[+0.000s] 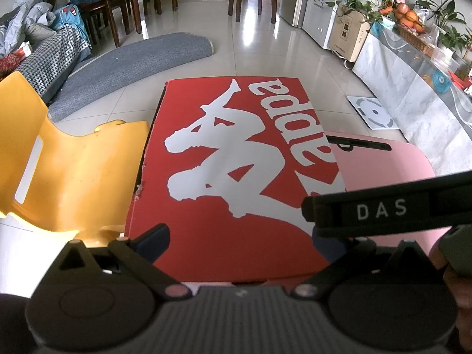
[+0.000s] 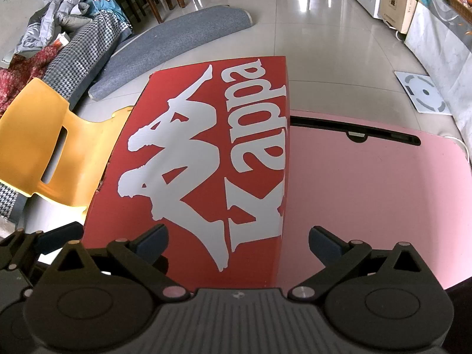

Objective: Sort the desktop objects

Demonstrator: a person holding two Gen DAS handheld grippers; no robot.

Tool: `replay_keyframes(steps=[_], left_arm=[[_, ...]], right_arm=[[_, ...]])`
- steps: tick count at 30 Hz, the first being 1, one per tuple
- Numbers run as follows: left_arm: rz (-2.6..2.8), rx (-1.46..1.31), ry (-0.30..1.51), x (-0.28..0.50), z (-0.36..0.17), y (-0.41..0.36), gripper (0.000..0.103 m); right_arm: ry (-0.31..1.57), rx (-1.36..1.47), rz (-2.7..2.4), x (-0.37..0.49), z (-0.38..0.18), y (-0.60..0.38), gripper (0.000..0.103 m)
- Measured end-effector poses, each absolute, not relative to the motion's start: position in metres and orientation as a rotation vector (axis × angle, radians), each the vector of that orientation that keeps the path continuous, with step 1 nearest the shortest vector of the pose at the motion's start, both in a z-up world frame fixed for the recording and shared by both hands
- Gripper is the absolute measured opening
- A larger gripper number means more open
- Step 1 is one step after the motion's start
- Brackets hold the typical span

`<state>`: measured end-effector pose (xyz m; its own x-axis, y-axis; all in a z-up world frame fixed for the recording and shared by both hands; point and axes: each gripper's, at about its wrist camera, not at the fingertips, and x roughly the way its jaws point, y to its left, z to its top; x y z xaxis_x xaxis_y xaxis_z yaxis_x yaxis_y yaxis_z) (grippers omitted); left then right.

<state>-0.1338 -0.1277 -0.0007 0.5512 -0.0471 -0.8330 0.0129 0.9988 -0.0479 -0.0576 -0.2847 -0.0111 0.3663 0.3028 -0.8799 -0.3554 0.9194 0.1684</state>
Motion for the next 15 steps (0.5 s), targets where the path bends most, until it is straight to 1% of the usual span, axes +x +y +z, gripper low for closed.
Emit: replay_keyframes(steps=[15], left_arm=[[-0.039, -0.03, 0.988, -0.1354, -0.0004, -0.1305, 0.103]], right_arm=[[1.12, -0.043, 0.421, -0.0577, -0.0108, -0.2878, 0.102]])
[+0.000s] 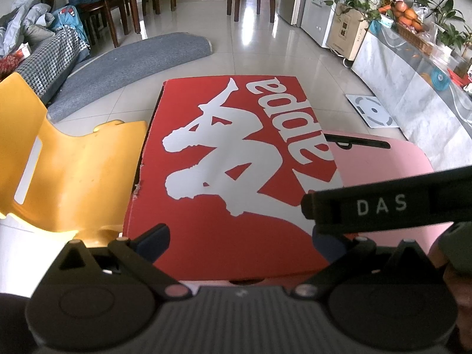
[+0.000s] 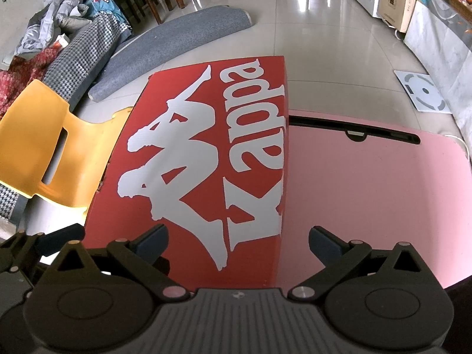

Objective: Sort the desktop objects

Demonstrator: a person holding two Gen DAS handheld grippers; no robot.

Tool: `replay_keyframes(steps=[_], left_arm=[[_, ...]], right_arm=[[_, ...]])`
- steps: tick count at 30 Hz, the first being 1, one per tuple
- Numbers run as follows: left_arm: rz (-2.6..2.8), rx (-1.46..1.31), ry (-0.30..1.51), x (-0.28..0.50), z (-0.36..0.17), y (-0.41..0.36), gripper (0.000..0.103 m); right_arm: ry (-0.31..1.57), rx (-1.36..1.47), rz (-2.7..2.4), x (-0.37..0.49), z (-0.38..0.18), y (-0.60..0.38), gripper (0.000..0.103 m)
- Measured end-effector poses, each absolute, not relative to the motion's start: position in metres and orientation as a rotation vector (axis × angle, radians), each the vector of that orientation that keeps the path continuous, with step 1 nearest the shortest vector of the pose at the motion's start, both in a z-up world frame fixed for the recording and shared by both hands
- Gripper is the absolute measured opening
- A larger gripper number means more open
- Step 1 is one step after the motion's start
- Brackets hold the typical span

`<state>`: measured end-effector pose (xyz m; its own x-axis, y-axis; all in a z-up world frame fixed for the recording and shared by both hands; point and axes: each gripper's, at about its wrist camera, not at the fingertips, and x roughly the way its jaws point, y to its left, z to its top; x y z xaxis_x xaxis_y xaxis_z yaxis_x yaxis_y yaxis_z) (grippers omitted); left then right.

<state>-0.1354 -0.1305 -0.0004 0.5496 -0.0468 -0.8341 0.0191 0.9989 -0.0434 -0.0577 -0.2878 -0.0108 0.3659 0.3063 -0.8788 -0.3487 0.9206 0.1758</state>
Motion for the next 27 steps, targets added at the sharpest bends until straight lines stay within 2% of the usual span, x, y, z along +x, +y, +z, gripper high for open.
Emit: replay_keyframes(steps=[27], left_arm=[[-0.048, -0.017, 0.985, -0.1398, 0.0023, -0.1366, 0.103]], right_arm=[[1.118, -0.033, 0.425, -0.0595, -0.0102, -0.291, 0.102]])
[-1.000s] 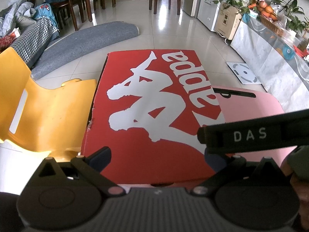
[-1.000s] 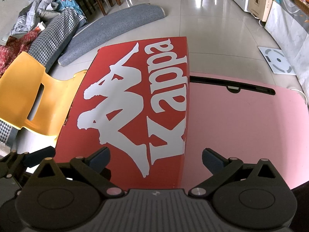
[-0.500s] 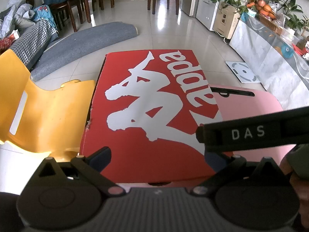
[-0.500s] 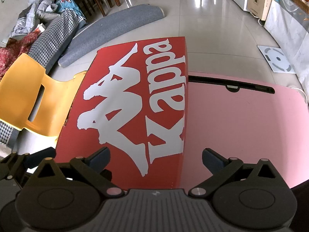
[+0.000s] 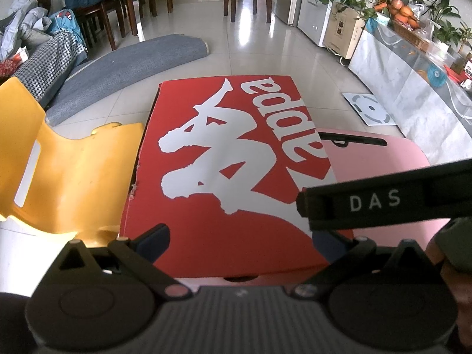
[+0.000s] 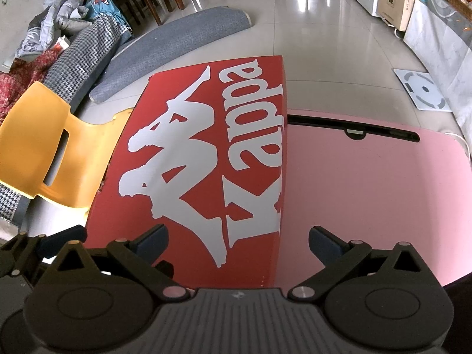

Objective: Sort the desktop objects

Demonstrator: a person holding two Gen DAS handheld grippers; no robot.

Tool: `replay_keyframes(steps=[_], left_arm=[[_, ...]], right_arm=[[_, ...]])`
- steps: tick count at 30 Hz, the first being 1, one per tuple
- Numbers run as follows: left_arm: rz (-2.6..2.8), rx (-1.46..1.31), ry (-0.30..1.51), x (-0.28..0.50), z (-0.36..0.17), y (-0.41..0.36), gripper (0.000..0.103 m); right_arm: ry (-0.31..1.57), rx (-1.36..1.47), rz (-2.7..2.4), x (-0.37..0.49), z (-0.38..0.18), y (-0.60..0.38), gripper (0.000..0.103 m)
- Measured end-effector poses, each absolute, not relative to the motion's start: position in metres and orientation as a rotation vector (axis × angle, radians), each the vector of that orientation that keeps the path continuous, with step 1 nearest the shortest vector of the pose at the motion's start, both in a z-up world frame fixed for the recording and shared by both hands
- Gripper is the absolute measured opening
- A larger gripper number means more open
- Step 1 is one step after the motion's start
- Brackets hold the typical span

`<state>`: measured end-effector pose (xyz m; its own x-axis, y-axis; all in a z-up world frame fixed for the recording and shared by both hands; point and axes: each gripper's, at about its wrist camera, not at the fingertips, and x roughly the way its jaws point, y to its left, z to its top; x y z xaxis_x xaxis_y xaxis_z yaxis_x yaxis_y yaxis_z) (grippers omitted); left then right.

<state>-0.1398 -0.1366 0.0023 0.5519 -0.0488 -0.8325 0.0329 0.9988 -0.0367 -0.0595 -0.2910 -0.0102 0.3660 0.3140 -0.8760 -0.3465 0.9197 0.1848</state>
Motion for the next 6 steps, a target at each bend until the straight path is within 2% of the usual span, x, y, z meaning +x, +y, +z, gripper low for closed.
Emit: replay_keyframes(steps=[6], left_arm=[[-0.049, -0.01, 0.98, -0.1404, 0.0022, -0.1374, 0.103]], right_arm=[[1.124, -0.035, 0.423, -0.0594, -0.0115, -0.2911, 0.102]])
